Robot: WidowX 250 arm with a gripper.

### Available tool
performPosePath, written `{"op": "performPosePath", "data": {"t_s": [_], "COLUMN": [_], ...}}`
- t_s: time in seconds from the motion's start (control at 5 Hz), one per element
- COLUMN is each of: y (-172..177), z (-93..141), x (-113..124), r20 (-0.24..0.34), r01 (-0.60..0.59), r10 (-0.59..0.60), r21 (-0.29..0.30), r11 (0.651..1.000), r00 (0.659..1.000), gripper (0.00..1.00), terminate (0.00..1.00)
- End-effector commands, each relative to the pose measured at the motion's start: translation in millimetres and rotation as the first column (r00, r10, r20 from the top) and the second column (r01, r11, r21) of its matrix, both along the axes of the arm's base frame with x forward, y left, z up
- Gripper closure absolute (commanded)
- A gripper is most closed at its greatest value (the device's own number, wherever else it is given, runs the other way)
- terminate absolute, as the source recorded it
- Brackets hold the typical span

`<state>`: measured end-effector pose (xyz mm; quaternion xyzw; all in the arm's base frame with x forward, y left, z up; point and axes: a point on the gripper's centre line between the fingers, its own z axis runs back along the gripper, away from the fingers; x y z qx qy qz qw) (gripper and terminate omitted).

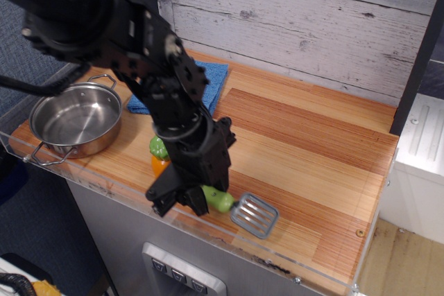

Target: Put the spatula at the bottom of the table.

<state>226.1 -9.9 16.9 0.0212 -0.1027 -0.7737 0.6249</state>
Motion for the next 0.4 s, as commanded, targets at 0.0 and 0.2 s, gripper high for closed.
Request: {"op": "performPosePath", "data": {"t_s": [0.0, 0.2], "y": [7.0, 10.8], "z": [-5.6, -5.3], "x": [5.7, 8.7], "r20": [0.001, -0.033], "r01": [-0.026, -0.030], "r10": [0.026, 0.030], "r21": [0.015, 0.025], "r11": [1.000, 0.999], "r00": [1.000, 0.999], "gripper": [1.00, 0.00], "terminate": [0.00, 0.00]}}
